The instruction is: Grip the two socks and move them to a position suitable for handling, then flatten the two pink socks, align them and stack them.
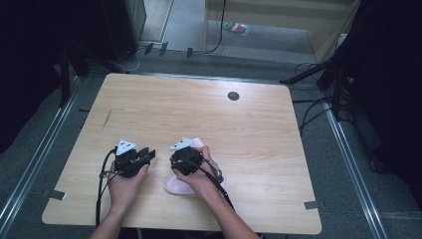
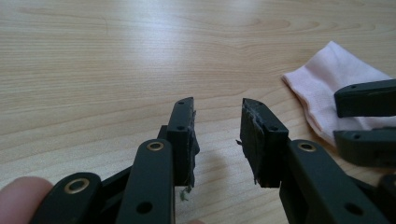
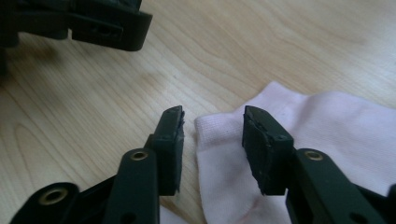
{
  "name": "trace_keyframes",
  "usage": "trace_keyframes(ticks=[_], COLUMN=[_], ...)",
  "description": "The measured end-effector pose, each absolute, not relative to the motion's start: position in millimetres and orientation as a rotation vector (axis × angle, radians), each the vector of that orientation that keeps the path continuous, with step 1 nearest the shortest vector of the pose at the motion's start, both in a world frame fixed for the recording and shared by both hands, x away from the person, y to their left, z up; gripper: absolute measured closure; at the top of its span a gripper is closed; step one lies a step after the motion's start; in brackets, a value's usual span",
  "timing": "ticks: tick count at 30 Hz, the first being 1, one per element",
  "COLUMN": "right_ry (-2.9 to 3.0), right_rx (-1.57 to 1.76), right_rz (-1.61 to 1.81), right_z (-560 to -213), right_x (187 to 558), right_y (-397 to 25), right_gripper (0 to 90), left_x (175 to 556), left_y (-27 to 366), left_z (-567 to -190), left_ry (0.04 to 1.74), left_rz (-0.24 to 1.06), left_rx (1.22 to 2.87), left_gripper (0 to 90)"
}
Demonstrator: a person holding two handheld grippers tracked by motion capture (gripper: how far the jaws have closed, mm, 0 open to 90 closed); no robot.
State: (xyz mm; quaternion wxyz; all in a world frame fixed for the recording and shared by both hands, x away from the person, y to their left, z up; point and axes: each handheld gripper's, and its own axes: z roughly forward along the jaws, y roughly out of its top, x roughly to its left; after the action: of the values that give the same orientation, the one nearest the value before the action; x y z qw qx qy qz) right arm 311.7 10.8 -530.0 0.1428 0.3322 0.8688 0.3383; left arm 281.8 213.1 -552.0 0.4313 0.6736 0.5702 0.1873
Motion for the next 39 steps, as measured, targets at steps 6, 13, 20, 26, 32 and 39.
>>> trace_keyframes(ticks=[6,13,20,26,32,39], right_ry=[2.504,2.425,2.284,2.211,2.107,2.044], right_rx=[0.969,1.095,1.208,1.246,1.321,1.412], right_rz=[0.915,1.082,1.278,1.294,1.365,1.359], right_z=[-536,-516,-483,-470,-467,-482], right_x=[314,319,323,329,327,326], right_y=[14,-4,-40,-68,-98,-130], right_gripper=[76.8,89.1,89.2,89.2,89.1,89.0], left_x=[282,282,282,282,283,283], left_y=[213,213,214,213,213,213], left_z=[-552,-552,-552,-552,-552,-552], left_ry=[1.416,1.416,1.408,1.404,1.404,1.412], left_rz=[0.462,0.460,0.458,0.462,0.455,0.453], left_rx=[1.683,1.669,1.674,1.678,1.679,1.672], left_gripper=[66.7,66.5,65.5,65.0,65.0,64.9])
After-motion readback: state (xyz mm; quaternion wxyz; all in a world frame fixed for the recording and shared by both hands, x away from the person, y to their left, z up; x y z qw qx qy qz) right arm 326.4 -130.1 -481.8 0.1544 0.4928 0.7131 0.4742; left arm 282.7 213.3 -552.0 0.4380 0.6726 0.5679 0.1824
